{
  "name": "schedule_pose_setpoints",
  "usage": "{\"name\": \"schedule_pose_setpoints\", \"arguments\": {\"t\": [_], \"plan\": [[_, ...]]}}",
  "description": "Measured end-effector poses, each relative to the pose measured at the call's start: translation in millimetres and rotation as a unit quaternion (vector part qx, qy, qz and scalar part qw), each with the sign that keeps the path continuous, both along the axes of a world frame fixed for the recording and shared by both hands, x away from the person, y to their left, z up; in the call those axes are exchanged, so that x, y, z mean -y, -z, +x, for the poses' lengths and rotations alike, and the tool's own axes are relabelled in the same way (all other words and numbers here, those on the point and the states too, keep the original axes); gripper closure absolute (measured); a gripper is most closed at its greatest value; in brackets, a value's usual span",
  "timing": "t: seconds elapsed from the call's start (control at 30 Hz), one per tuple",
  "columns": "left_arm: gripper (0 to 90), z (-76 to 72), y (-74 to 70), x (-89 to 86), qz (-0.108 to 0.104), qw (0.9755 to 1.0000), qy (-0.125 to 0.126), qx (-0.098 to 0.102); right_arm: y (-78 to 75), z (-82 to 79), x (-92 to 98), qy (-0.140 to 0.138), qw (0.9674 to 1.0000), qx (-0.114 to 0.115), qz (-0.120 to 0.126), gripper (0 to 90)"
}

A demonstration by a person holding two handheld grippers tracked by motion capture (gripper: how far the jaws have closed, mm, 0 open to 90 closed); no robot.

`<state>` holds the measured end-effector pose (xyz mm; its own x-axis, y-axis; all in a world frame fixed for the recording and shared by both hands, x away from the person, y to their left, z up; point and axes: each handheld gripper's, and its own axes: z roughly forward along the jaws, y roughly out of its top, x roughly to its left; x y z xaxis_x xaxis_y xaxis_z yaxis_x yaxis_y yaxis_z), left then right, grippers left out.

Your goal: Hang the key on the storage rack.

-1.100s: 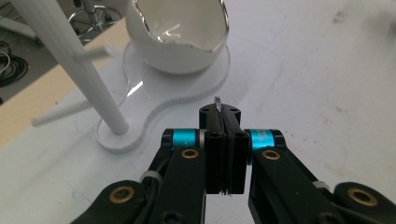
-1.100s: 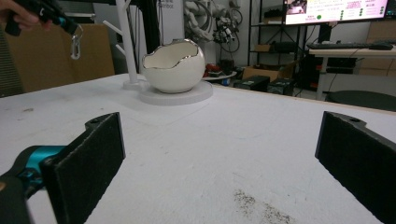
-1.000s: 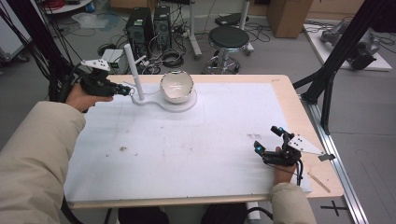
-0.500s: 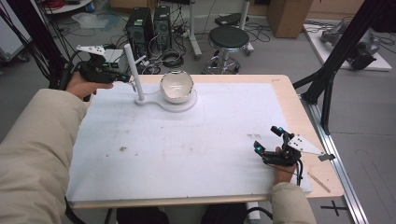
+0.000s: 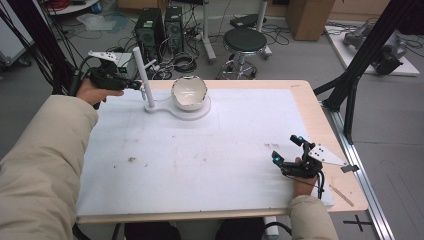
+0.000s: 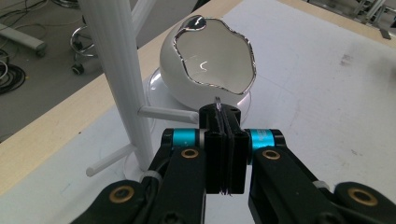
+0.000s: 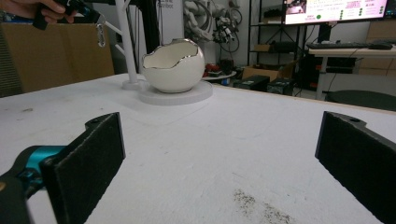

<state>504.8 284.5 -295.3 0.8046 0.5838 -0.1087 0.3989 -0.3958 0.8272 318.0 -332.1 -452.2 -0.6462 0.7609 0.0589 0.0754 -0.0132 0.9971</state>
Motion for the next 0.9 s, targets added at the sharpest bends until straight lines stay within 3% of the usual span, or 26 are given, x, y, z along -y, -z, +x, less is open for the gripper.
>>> {"name": "schedule_pose_setpoints", "arguments": {"t": [0.13, 0.9], "plan": [[88.5, 0.4, -0.3, -1.4, -0.008, 1.0000, 0.000, 0.001, 0.0, 0.0, 0.1, 0.000, 1.0000, 0.000, 0.000, 0.5], [88.4, 7.4, 5.9, -6.3, -0.002, 0.9999, -0.015, 0.008, 0.0, 0.1, 0.0, 0.001, 1.0000, 0.000, -0.001, 0.5]]}}
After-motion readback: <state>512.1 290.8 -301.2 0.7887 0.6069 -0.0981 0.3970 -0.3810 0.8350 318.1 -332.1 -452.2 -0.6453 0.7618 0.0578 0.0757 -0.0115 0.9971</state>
